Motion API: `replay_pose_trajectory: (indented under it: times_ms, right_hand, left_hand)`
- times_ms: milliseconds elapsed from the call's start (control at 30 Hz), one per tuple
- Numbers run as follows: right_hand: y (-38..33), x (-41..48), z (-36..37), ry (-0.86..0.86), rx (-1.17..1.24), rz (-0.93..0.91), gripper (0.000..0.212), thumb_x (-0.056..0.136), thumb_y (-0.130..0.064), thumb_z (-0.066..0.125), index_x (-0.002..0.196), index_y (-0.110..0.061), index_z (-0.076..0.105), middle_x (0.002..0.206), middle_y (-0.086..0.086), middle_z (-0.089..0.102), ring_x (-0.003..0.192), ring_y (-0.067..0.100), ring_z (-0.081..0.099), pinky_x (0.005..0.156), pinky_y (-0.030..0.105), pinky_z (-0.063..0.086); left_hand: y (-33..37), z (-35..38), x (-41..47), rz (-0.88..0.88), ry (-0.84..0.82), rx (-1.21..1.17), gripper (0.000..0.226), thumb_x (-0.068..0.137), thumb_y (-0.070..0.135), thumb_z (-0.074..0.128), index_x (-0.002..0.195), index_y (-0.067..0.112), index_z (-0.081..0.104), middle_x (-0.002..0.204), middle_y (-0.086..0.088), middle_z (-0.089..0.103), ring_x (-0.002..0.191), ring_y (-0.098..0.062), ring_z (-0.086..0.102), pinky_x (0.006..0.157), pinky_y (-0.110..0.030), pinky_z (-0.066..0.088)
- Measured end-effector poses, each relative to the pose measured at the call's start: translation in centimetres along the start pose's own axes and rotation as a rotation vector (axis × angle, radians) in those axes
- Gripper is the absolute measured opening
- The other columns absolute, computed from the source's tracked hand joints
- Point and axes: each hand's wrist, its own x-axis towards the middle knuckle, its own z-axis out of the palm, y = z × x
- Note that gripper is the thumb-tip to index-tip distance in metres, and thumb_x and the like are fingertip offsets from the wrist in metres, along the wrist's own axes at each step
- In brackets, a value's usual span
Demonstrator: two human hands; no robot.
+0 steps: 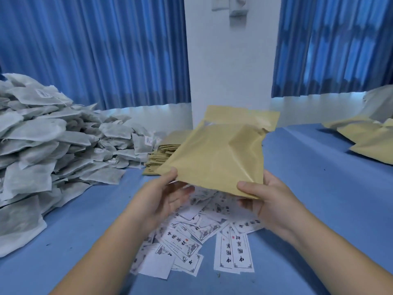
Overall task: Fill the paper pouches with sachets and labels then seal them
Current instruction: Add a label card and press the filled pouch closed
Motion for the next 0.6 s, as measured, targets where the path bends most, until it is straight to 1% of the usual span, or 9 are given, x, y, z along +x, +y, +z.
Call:
replay_pose_trajectory:
  times_ms: [67, 100, 167, 200, 267, 367, 467, 533, 600]
  right_hand:
    - [-0.9, -0.6, -1.8, 0.017, -0.034, 0.021, 0.044, 0.067, -0.003, 0.070, 0.109, -0.014, 0.059, 0.093, 0.004, 0.069, 0.074, 0.017, 0.065, 0.052, 0.024, 0.049]
    - [-1.5, -1.1, -2.9, 0.028, -0.051, 0.028, 0.045, 0.066, -0.006, 0.070, 0.109, -0.014, 0.059, 0.093, 0.004, 0.069, 0.075, 0.018, 0.064, 0.053, 0.025, 0.049]
    - [-2.9, -2.0, -5.4, 0.036, -0.078, 0.045, 0.044, 0.067, -0.006, 0.071, 0.109, -0.014, 0.059, 0.091, 0.008, 0.068, 0.070, 0.021, 0.063, 0.054, 0.027, 0.050]
    - [-3.6, -2.5, -6.7, 0.039, -0.093, 0.063, 0.045, 0.069, -0.006, 0.073, 0.111, -0.014, 0.058, 0.089, 0.009, 0.067, 0.068, 0.023, 0.064, 0.055, 0.028, 0.051]
    - [-4.9, -3.7, -9.1, 0.052, -0.122, 0.113, 0.048, 0.074, -0.006, 0.076, 0.117, -0.013, 0.055, 0.087, 0.008, 0.068, 0.067, 0.026, 0.064, 0.056, 0.029, 0.053]
    - [-6.3, -5.5, -12.6, 0.144, -0.138, 0.135, 0.038, 0.084, -0.004, 0.065, 0.119, -0.013, 0.054, 0.086, 0.006, 0.070, 0.065, 0.026, 0.066, 0.055, 0.027, 0.053]
    - [-7.4, -7.3, -15.9, 0.292, -0.104, 0.087, 0.037, 0.090, 0.006, 0.054, 0.121, -0.014, 0.055, 0.084, 0.007, 0.070, 0.060, 0.027, 0.065, 0.052, 0.027, 0.053]
    - [-8.2, -8.4, -17.7, 0.381, -0.077, 0.041, 0.039, 0.090, 0.008, 0.051, 0.122, -0.015, 0.056, 0.086, 0.009, 0.069, 0.057, 0.027, 0.063, 0.051, 0.027, 0.053]
    - [-9.2, -9.3, -19.5, 0.455, -0.059, 0.000, 0.040, 0.090, 0.009, 0.049, 0.122, -0.014, 0.055, 0.086, 0.009, 0.068, 0.054, 0.025, 0.062, 0.048, 0.026, 0.052]
  left_hand:
    - [-0.8, 3.1, 0.8, -0.054, -0.035, -0.062, 0.013, 0.095, 0.021, 0.057, 0.098, 0.009, 0.058, 0.085, -0.015, 0.072, 0.061, -0.023, 0.071, 0.041, -0.019, 0.050]
    - [-1.2, 4.6, 1.2, -0.054, -0.030, -0.054, 0.013, 0.095, 0.022, 0.057, 0.099, 0.010, 0.057, 0.077, -0.011, 0.072, 0.051, -0.020, 0.068, 0.036, -0.016, 0.043]
    - [-2.1, 7.4, 2.2, -0.055, -0.030, -0.015, 0.014, 0.097, 0.024, 0.054, 0.102, 0.012, 0.056, 0.065, -0.006, 0.069, 0.040, -0.015, 0.060, 0.032, -0.013, 0.033]
    - [-2.5, 8.6, 2.7, -0.065, -0.039, 0.011, 0.013, 0.098, 0.024, 0.053, 0.101, 0.011, 0.054, 0.060, -0.005, 0.067, 0.037, -0.014, 0.056, 0.031, -0.013, 0.031]
    - [-3.6, 11.1, 3.6, -0.100, -0.067, 0.048, 0.014, 0.098, 0.024, 0.052, 0.099, 0.011, 0.052, 0.055, -0.006, 0.062, 0.033, -0.012, 0.051, 0.031, -0.013, 0.031]
    - [-5.9, 15.1, 4.7, -0.160, -0.131, 0.035, 0.017, 0.098, 0.026, 0.053, 0.101, 0.010, 0.053, 0.055, -0.006, 0.057, 0.032, -0.011, 0.046, 0.031, -0.013, 0.033]
    - [-8.5, 19.7, 5.1, -0.225, -0.203, 0.000, 0.016, 0.099, 0.027, 0.052, 0.101, 0.011, 0.055, 0.059, -0.007, 0.061, 0.032, -0.012, 0.049, 0.030, -0.013, 0.035]
    - [-10.1, 22.6, 5.2, -0.251, -0.246, -0.023, 0.017, 0.100, 0.027, 0.050, 0.099, 0.011, 0.055, 0.057, -0.004, 0.062, 0.033, -0.011, 0.051, 0.030, -0.013, 0.036]
    - [-11.4, 25.4, 5.3, -0.266, -0.301, -0.039, 0.016, 0.099, 0.025, 0.050, 0.098, 0.010, 0.057, 0.060, -0.003, 0.065, 0.036, -0.011, 0.055, 0.032, -0.015, 0.040]
